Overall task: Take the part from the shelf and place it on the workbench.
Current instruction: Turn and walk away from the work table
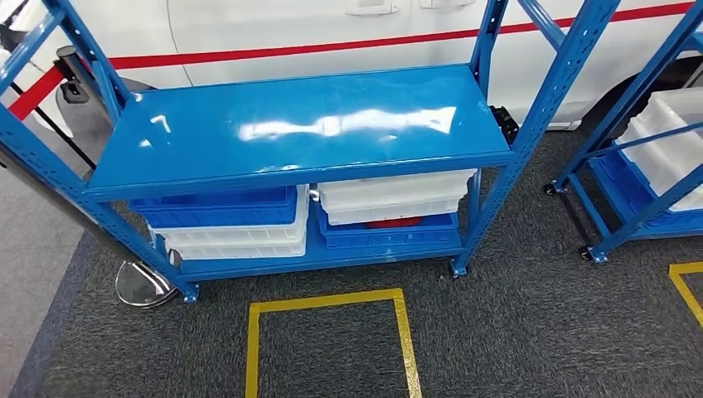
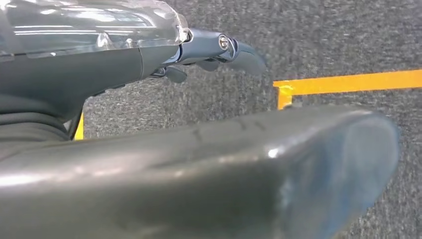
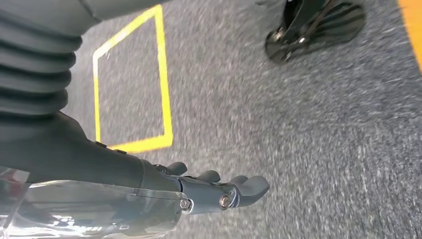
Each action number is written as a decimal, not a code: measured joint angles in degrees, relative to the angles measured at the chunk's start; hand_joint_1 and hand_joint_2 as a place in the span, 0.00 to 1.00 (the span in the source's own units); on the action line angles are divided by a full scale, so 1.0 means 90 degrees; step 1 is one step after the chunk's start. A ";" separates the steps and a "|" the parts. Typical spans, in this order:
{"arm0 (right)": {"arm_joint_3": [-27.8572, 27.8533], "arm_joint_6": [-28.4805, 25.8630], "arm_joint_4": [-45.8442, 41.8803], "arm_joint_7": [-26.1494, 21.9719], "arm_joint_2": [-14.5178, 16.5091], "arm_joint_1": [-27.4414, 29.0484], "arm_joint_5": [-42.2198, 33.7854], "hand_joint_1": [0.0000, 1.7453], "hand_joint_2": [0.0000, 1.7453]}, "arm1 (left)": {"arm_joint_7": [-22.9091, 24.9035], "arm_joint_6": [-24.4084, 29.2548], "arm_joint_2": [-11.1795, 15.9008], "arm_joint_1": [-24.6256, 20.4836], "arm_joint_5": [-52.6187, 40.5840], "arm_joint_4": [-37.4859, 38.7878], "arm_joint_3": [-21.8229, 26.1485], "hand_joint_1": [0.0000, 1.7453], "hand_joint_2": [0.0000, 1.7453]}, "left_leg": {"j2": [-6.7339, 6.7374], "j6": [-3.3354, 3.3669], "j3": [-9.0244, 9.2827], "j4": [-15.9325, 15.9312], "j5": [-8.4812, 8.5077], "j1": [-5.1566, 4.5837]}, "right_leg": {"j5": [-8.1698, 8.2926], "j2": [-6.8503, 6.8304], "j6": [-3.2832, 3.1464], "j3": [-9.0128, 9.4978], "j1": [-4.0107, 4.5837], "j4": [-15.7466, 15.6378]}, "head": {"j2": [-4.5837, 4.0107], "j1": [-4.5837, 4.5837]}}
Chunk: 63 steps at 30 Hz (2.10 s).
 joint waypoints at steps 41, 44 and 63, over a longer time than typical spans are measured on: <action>-0.0008 -0.0209 -0.0010 0.0044 0.0081 0.0008 0.0237 0.00 0.00 | -0.0004 0.0155 -0.0021 -0.0043 -0.0189 -0.0055 0.0069 0.00 0.00 | -0.0038 0.0392 0.0605 -0.1529 0.1062 -0.0050 | -0.0061 -0.0109 0.0271 -0.0571 0.0045 0.0489 | -0.0001 -0.0047; -0.0008 -0.0208 -0.0010 0.0047 0.0082 0.0009 0.0255 0.00 0.00 | 0.0000 0.0168 -0.0020 -0.0050 -0.0200 -0.0056 0.0070 0.00 0.00 | -0.0023 0.0417 0.0610 -0.1534 0.1050 -0.0051 | -0.0466 -0.0132 0.0329 -0.1064 0.0009 0.1486 | 0.0000 -0.0045; -0.0053 -0.0448 -0.0017 0.0286 0.0083 -0.0017 0.0323 0.00 1.00 | 0.0117 0.0366 -0.0037 -0.0080 -0.0233 -0.0056 0.0075 0.00 1.00 | -0.0034 -0.0062 0.0264 -0.0657 0.0719 0.0060 | 0.0242 -0.0157 -0.0010 -0.0223 0.0005 -0.0108 | 0.0000 -0.0055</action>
